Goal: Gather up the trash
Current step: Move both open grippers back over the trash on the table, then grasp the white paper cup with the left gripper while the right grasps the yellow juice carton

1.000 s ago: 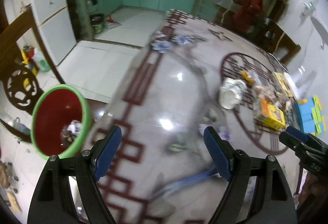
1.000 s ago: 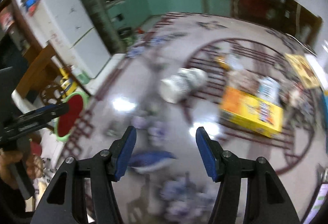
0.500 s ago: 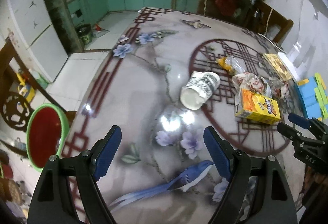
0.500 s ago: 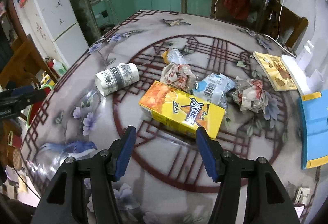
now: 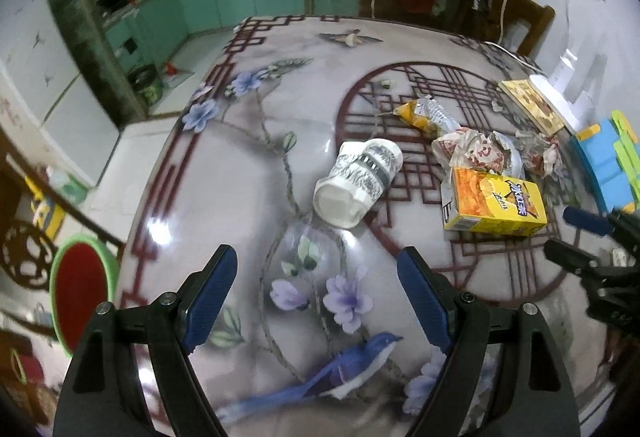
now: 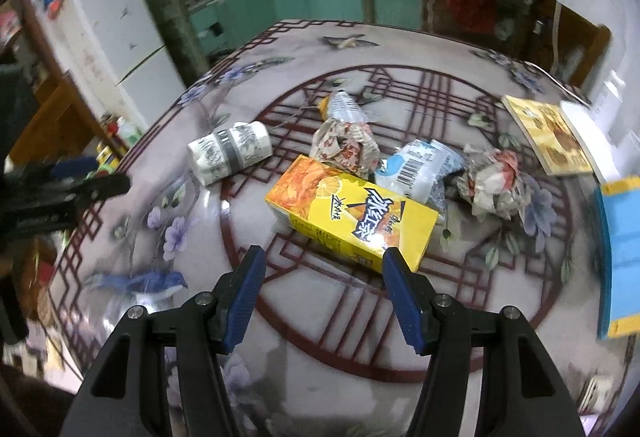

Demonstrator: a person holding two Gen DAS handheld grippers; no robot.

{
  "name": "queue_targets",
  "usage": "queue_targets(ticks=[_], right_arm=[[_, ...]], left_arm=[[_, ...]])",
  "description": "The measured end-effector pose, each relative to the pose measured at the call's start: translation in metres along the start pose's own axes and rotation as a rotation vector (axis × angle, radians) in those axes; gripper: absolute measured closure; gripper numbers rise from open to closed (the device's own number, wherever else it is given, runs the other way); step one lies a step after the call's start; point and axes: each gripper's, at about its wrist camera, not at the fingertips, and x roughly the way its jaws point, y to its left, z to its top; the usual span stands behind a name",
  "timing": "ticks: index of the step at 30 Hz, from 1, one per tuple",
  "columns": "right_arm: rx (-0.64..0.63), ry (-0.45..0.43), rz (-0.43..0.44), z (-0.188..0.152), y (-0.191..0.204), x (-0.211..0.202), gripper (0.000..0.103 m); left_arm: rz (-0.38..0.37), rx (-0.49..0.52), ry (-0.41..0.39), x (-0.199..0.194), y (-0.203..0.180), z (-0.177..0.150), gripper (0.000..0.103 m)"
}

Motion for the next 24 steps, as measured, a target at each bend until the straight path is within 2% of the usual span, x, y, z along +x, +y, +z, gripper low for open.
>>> queue_targets(ticks=[5,7,12,15,17,21,22,23,24], right_arm=[[-0.154,0.064,0.028,0.016,-0.017,0.007,0.043],[-0.208,0.112,0.061,0.024,-0.022,0.019,0.042],[-0.333,0.231,0.083,0.040,-0.028,0.051,0.042],[-0.410,0.307,0.095,0.046,-0.025,0.072,0.042],[-0.474,0.323,0.070,0.048,-0.020,0.083,0.029],[-0.503,0.351,0.029,0.051,-0.019,0.097,0.027],[-0.496,0.367,0.042,0.050,-0.019,0.101,0.028],[-0.478,0.378,0.054,0.049,-0.020,0.104,0.035],[-0.447,0.380,0.059,0.046,-0.023,0.107,0.056]], left_arm=[[-0.024,0.022,-0.017,0.005,-0.006,0.006,0.019],[-0.041,0.032,-0.009,0.010,-0.008,0.008,0.019],[-0.021,0.135,-0.021,0.022,-0.021,0.017,0.019],[-0.029,0.155,-0.024,0.029,-0.024,0.024,0.019],[-0.038,0.150,-0.019,0.035,-0.025,0.029,0.018],[-0.040,0.125,0.018,0.057,-0.024,0.036,0.018],[-0.035,0.125,0.024,0.062,-0.025,0.037,0.018],[-0.029,0.129,0.029,0.065,-0.026,0.038,0.018],[-0.022,0.141,0.040,0.073,-0.029,0.038,0.018]])
